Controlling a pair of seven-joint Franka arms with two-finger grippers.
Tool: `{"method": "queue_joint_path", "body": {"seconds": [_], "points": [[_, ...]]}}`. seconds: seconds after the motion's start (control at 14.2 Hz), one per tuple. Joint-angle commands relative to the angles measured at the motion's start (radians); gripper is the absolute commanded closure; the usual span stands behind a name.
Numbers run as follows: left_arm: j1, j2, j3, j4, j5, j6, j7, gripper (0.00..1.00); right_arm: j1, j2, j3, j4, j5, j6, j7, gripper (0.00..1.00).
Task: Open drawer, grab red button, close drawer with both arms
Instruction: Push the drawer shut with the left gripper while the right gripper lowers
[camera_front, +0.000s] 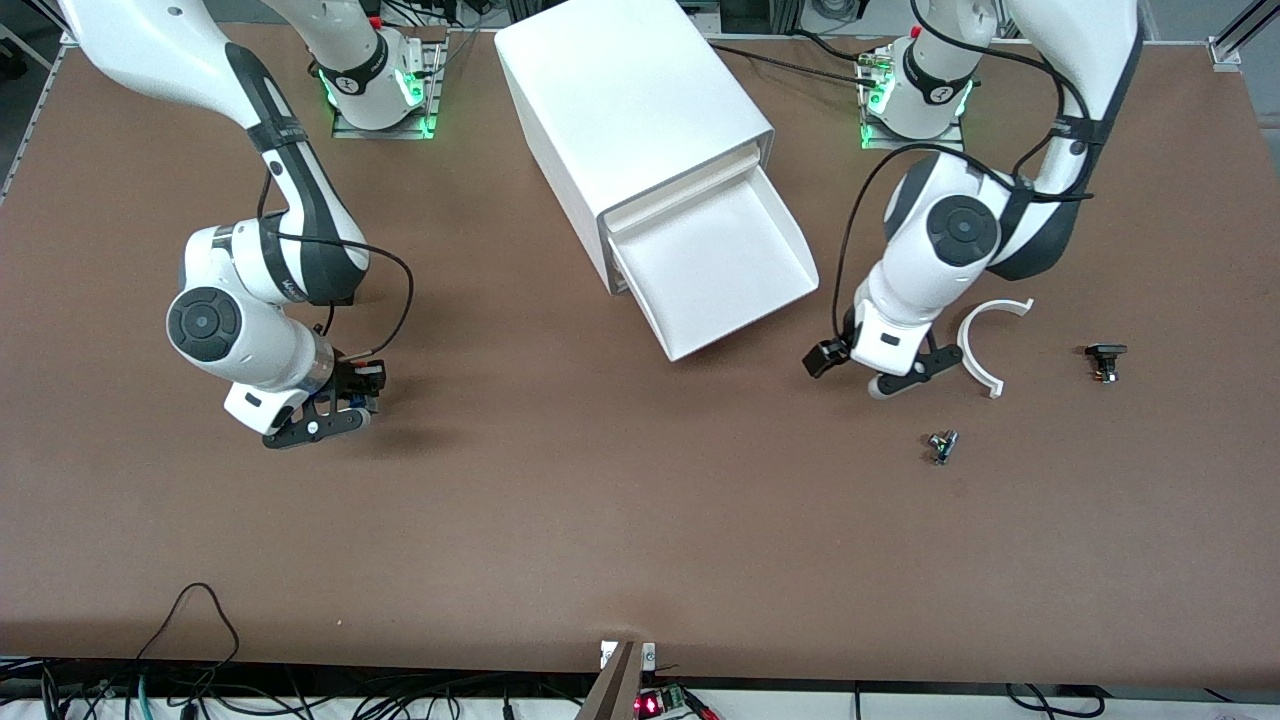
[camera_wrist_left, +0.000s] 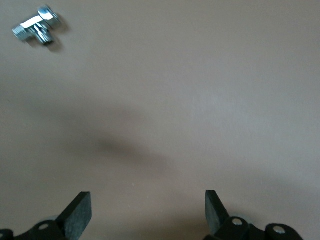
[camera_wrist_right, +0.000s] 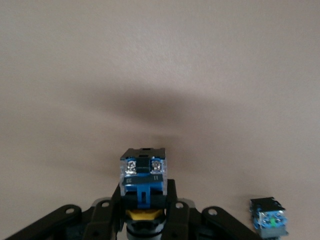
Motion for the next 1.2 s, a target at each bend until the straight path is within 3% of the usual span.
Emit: {"method": "queue_joint_path", "body": {"seconds": [0.0,0.21,0.35,0.42,0.49,0.64,0.92,1.13], "points": [[-0.041,-0.016,-0.017,-0.059,0.000,0.043,-0.007,0.00,-0.035,-0.053,0.016,-0.165,0.012,0.153,0.021,0.79],[-0.041,-0.035,-0.088,-0.089,-0.009,0.038,-0.007,0.00,-0.035,-0.065,0.016,-0.298,0.010,0.326,0.020,0.79],[-0.040,-0.063,-0.134,-0.132,-0.009,0.037,-0.007,0.00,-0.038,-0.065,0.016,-0.328,0.012,0.363,0.023,0.77],[-0.040,-0.078,-0.160,-0.153,-0.010,0.030,-0.006,0.00,-0.045,-0.070,0.016,-0.325,0.013,0.359,0.041,0.54],[-0.038,-0.089,-0.186,-0.176,-0.009,0.030,-0.006,0.00,-0.049,-0.075,0.016,-0.313,0.012,0.347,0.091,0.01],[-0.035,-0.118,-0.250,-0.213,-0.010,0.018,-0.006,0.00,-0.047,-0.090,0.020,-0.275,0.009,0.256,0.132,0.00],[-0.035,-0.129,-0.355,-0.231,-0.010,-0.043,-0.006,0.00,-0.047,-0.139,0.023,-0.091,0.010,-0.053,0.174,0.00],[-0.034,-0.129,-0.377,-0.233,-0.010,-0.042,-0.004,0.00,-0.046,-0.173,0.025,0.067,0.009,-0.285,0.213,0.00]]}}
